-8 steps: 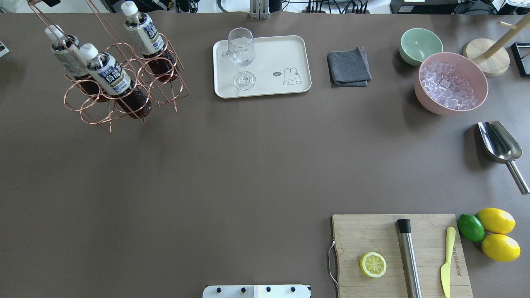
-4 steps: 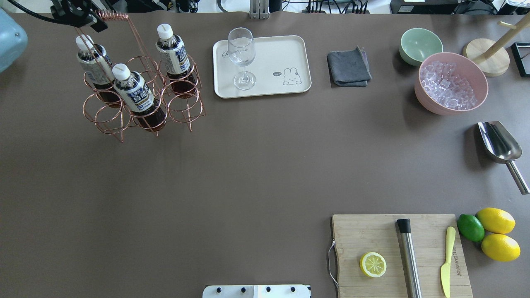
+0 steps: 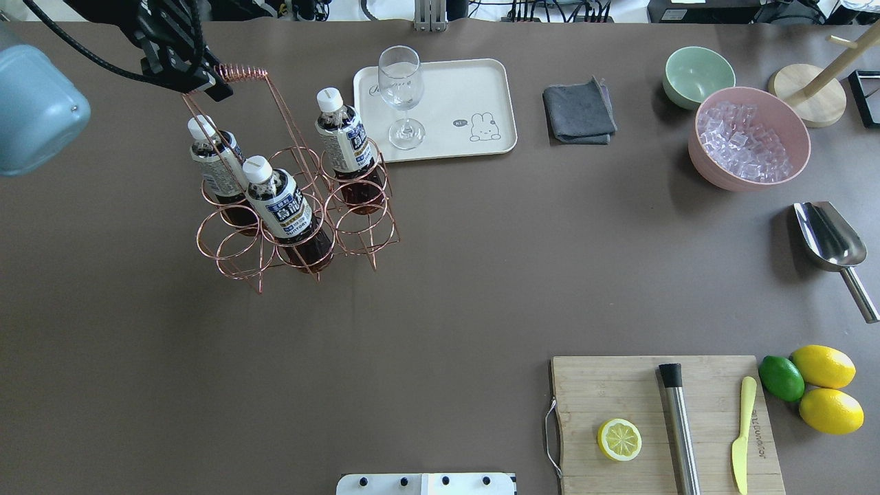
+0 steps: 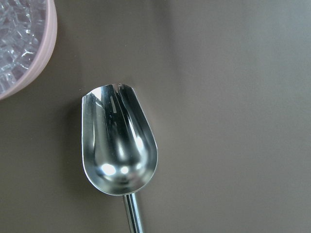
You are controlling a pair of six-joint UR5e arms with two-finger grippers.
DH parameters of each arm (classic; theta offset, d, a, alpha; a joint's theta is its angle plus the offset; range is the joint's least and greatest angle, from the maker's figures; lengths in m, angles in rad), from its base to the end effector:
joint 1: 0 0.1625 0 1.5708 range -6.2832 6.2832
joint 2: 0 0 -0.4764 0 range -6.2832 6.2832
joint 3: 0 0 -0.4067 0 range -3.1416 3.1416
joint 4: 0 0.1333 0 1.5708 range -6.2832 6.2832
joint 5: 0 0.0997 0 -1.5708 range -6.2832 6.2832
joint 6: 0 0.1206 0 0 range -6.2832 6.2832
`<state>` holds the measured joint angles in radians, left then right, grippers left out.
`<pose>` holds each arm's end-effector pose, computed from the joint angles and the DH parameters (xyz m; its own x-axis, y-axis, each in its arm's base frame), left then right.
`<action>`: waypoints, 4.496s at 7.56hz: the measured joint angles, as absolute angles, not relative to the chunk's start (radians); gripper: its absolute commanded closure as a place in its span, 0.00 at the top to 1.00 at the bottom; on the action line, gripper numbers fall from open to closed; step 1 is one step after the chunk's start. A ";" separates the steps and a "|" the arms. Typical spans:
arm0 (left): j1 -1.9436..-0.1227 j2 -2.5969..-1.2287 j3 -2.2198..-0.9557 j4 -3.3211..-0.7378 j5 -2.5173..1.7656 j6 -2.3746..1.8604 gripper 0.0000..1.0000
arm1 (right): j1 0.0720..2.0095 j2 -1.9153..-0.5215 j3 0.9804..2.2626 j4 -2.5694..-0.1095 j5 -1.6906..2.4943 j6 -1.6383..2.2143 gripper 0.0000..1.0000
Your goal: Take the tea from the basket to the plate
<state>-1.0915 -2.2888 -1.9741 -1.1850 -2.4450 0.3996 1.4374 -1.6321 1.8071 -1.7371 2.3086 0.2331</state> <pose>0.2479 -0.5654 0.1455 0.1728 0.9492 -0.2629 -0.4442 0.3133 0.8394 -0.0110 -0.4745 0.6556 0.7435 0.1275 0.6565 -0.0398 0.9883 -0.1469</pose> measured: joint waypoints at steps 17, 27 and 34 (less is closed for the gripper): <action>-0.805 -2.270 -2.037 -1.587 -2.496 -0.080 0.00 | 1.437 -1.635 1.807 -1.737 2.306 0.232 1.00; -0.799 -2.260 -1.996 -1.623 -2.500 0.038 0.00 | 1.400 -1.617 1.837 -1.726 2.289 0.230 1.00; -0.758 -2.260 -1.936 -1.691 -2.471 0.040 0.00 | 1.387 -1.600 1.848 -1.722 2.227 0.235 1.00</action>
<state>-0.7582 -2.2600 -1.9361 -1.6908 -2.4714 0.0395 1.3874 -1.6003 1.8476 -1.7220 2.2266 0.2345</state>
